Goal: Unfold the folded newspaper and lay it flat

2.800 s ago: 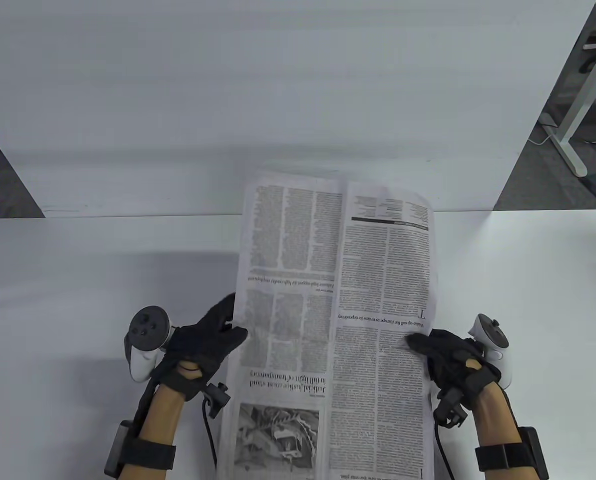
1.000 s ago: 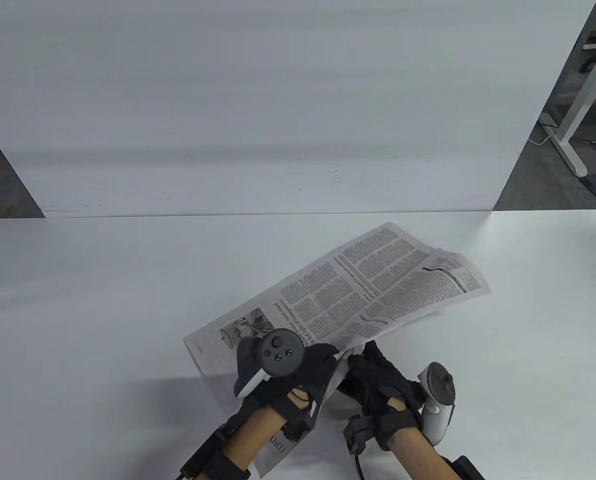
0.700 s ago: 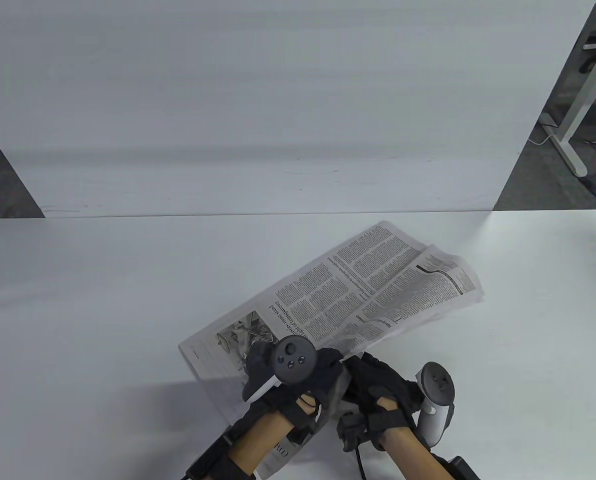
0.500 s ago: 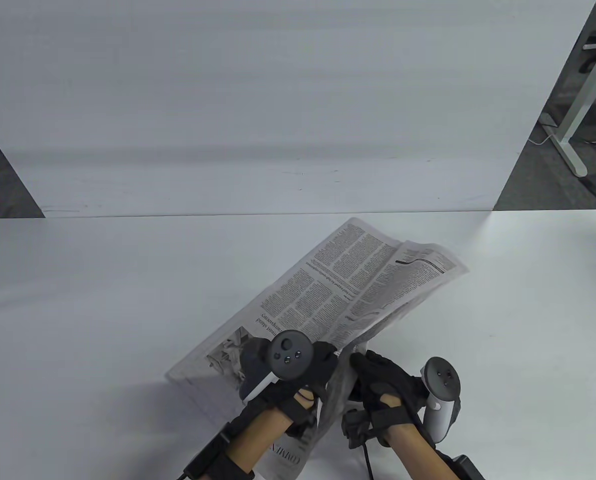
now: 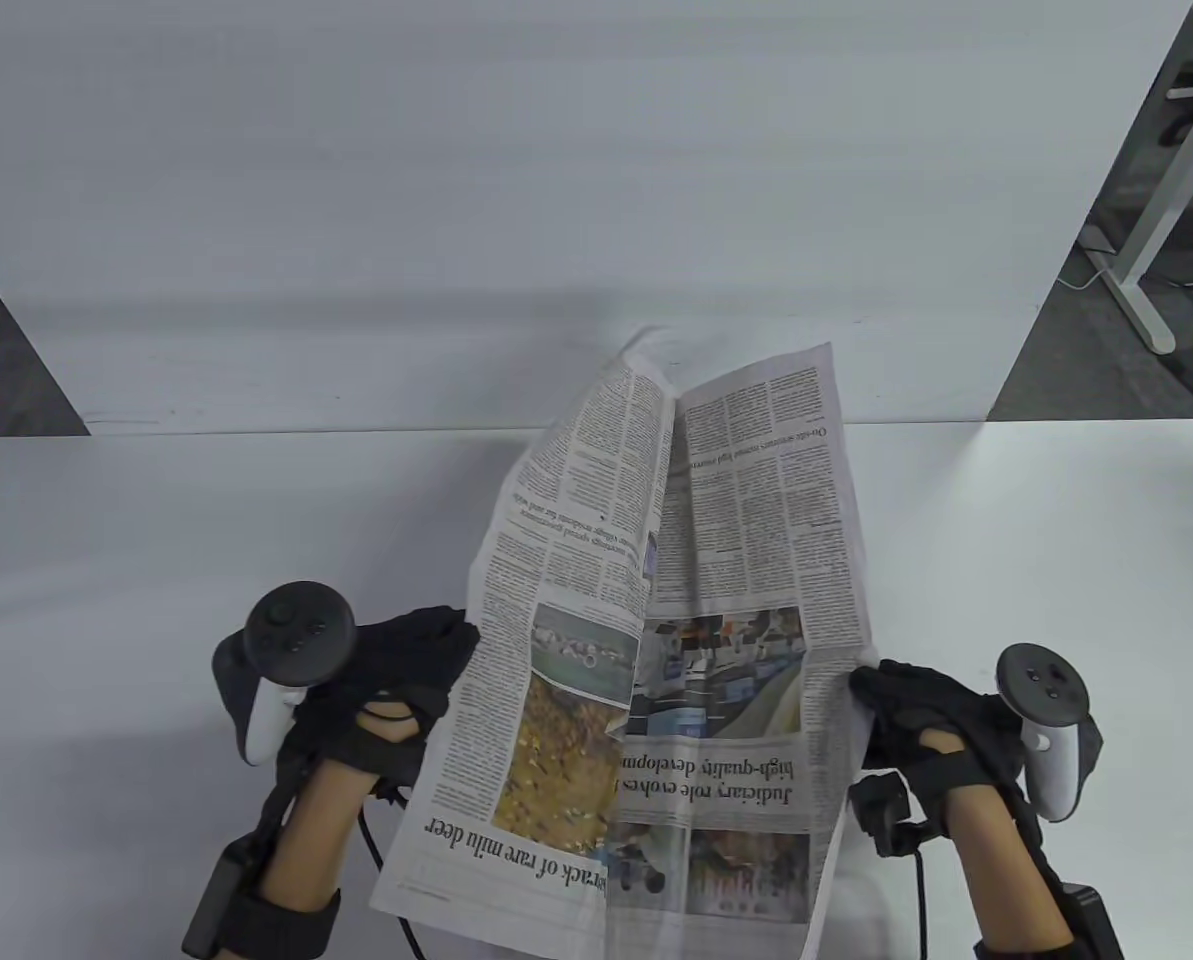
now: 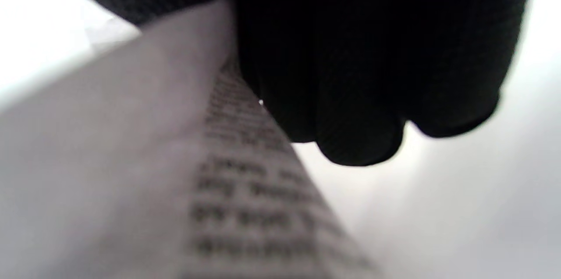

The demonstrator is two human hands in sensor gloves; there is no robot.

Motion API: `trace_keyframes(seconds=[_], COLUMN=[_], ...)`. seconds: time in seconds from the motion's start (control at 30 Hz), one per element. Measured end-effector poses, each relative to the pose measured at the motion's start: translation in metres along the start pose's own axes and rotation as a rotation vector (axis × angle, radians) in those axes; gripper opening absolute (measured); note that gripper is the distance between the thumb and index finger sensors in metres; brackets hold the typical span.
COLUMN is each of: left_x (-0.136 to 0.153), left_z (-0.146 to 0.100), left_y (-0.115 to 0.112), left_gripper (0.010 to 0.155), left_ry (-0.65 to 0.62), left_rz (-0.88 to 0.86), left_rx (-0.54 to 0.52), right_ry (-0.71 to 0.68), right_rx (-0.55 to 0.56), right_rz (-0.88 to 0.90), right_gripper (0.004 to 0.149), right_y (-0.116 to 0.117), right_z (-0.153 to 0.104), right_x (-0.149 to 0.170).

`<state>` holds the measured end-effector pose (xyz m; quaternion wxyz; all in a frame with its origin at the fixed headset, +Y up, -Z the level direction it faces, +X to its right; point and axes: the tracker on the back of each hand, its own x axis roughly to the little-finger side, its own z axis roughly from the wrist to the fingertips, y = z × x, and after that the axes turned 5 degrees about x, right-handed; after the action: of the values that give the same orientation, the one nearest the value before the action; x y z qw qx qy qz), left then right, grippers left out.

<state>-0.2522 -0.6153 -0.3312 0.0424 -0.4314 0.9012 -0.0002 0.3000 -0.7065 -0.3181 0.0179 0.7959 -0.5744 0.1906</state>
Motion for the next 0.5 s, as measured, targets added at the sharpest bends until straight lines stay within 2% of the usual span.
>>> trace_keyframes(seconds=[0.13,0.27,0.5], left_x=[0.041,0.081,0.122], left_z=[0.001,0.000,-0.002], left_y=[0.013,0.016,0.017], left_gripper=[0.039,0.040,0.039], left_ry=[0.087,0.174,0.313], left_rz=[-0.005,0.026,0.179], left_rx=[-0.007,-0.016,-0.007], right_ry=[0.040,0.057,0.077], right_rx=[0.036,0.124,0.239], right_rz=[-0.056,-0.185,-0.430], right_gripper=[0.044,0.043,0.042], right_y=[-0.024,-0.040,-0.054], right_z=[0.016,0.029,0.042], right_x=[0.009,0.013,0.018])
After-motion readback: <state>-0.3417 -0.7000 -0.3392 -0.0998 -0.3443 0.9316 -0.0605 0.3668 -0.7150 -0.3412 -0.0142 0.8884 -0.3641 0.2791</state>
